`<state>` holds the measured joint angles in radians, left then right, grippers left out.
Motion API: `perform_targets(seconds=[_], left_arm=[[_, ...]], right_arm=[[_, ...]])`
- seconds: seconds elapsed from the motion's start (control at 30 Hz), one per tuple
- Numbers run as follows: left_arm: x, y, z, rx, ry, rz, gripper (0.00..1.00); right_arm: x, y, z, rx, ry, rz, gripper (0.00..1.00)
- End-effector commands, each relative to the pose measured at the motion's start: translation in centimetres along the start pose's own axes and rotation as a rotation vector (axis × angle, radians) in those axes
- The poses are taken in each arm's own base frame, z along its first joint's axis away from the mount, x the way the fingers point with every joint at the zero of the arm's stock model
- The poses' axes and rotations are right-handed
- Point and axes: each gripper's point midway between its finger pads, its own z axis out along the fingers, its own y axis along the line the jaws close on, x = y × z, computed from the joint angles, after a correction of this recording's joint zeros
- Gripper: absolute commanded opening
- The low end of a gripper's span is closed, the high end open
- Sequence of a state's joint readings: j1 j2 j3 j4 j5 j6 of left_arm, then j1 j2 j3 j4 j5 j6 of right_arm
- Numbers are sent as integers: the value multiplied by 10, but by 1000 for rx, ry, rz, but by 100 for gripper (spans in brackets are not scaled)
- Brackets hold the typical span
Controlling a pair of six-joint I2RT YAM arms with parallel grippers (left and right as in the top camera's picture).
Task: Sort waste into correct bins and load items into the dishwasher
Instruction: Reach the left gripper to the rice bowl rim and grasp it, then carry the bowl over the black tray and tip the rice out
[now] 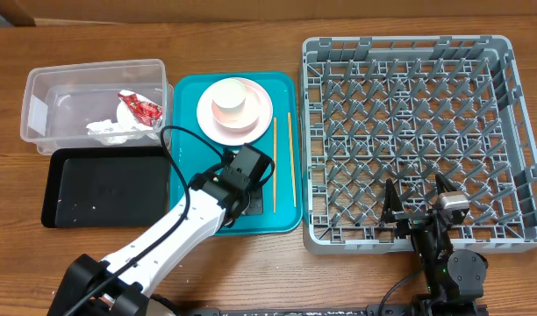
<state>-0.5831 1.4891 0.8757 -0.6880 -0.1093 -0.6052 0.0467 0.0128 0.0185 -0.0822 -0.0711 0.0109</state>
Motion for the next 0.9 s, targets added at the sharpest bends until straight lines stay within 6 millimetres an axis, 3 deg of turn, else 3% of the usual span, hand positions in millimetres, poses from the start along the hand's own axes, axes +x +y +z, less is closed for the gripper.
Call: perform_targets(seconds=[0.0, 0.17, 0.37, 0.6, 0.87], left_arm=[[-24, -18, -22, 37, -42, 34, 4], [-42, -18, -49, 13, -59, 81, 4], [-51, 10, -70, -86, -41, 41, 4], [-56, 47, -74, -45, 43, -18, 4], [-72, 92, -76, 181, 86, -173, 4]], right_arm=[[2, 1, 0, -4, -2, -5, 100], [2, 1, 0, -4, -2, -5, 100], [2, 1, 0, -4, -2, -5, 100], [2, 1, 0, -4, -2, -5, 100], [2, 1, 0, -4, -2, -5, 100]])
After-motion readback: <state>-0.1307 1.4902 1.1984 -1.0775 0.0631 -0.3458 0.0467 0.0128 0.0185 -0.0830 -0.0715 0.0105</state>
